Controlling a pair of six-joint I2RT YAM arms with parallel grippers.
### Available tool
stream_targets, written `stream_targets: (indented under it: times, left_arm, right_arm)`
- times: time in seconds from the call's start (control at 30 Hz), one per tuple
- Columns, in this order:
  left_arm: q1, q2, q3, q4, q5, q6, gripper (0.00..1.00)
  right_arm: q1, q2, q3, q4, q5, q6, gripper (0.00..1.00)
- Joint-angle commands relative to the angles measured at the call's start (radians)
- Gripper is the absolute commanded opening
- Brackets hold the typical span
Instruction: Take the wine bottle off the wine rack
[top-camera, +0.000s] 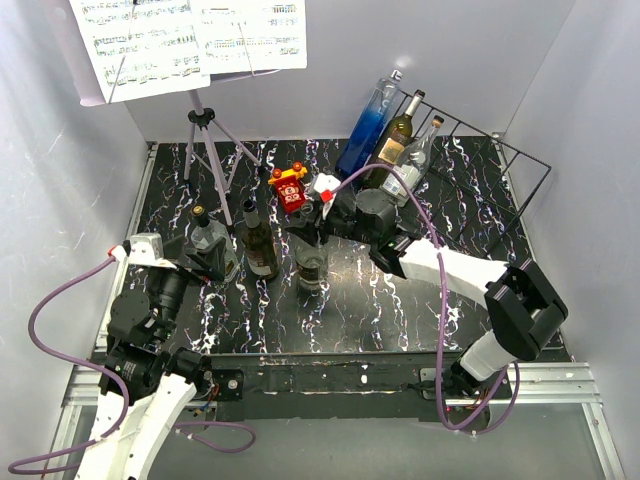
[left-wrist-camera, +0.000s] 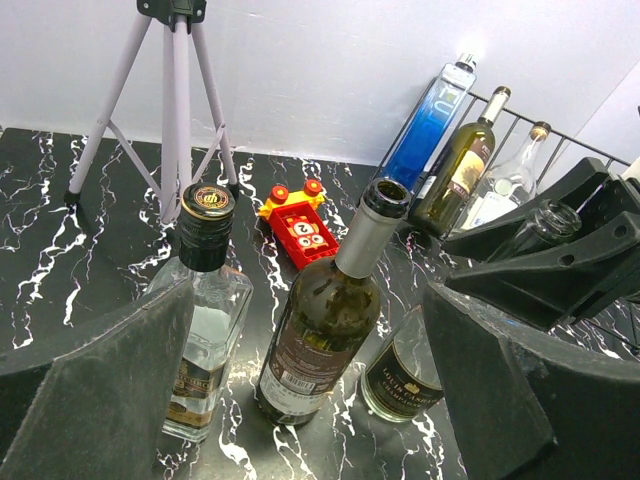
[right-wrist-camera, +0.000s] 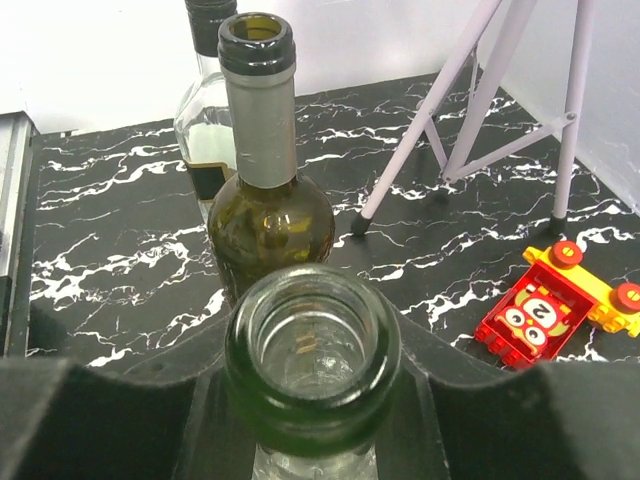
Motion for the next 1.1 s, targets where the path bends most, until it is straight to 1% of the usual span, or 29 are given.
stream_targets:
  times: [0.0,0.03,0.1,0.23,0.3,0.4,0.43,0.53,0.6,0.67,0.73,0.8,0.9,1.0,1.07]
  left_arm:
    - [0.000,0.005,0.002,0.001,-0.029,0.008,0.98]
    - [0.000,0.005,0.002,0.001,-0.029,0.008,0.98]
    - [0.000,0.004,0.002,0.001,-0.029,0.008,0.98]
    - [0.000,-0.007,0.000,-0.002,-0.029,0.007,0.98]
    - [0.000,-0.008,0.002,-0.003,-0.029,0.007,0.98]
    - [0.000,-0.016,0.003,0.000,-0.020,0.008,0.98]
    - [0.000,-0.019,0.000,0.000,-0.026,0.008,0.98]
    - [0.000,-0.024,0.000,-0.002,-0.044,0.003,0.98]
    - [-0.002,-0.024,0.002,0.003,-0.031,0.005,0.98]
    - [0.000,-0.025,0.000,0.001,-0.009,0.004,0.98]
    - [-0.002,-0.027,-0.001,0.003,-0.001,0.000,0.98]
    - [-0.003,-0.025,-0.001,0.004,-0.003,0.000,0.98]
    - [-0.014,-0.024,-0.004,0.003,-0.009,0.000,0.98]
    - [-0.015,-0.007,-0.003,0.001,-0.029,0.002,0.98]
    - [-0.017,0.002,0.002,0.001,-0.032,0.003,0.98]
  right_arm:
    - [0.009,-0.039,0.123,0.103,0.026,-0.015,0.52]
    - [0.009,-0.041,0.128,0.092,0.029,-0.014,0.57]
    - [0.011,-0.050,0.124,0.098,0.039,-0.014,0.63]
    - [0.011,-0.079,0.117,0.086,0.070,0.002,0.74]
    - [0.011,-0.105,0.122,0.060,0.072,0.014,0.77]
    - [0.011,-0.156,0.133,0.000,0.118,0.046,0.78]
    - [0.011,-0.177,0.145,-0.035,0.144,0.092,0.77]
    - [0.011,-0.241,0.202,-0.176,0.248,0.141,0.77]
    - [0.011,-0.272,0.241,-0.288,0.387,0.160,0.76]
    - [0.011,-0.289,0.268,-0.380,0.589,0.152,0.76]
    - [0.006,-0.295,0.268,-0.419,0.753,0.131,0.76]
    - [-0.011,-0.292,0.285,-0.467,0.849,0.119,0.77]
    - [-0.080,-0.263,0.321,-0.560,0.902,0.111,0.78]
    - [-0.201,-0.223,0.383,-0.692,0.868,0.231,0.78]
    - [-0.276,-0.193,0.409,-0.712,0.824,0.278,0.77]
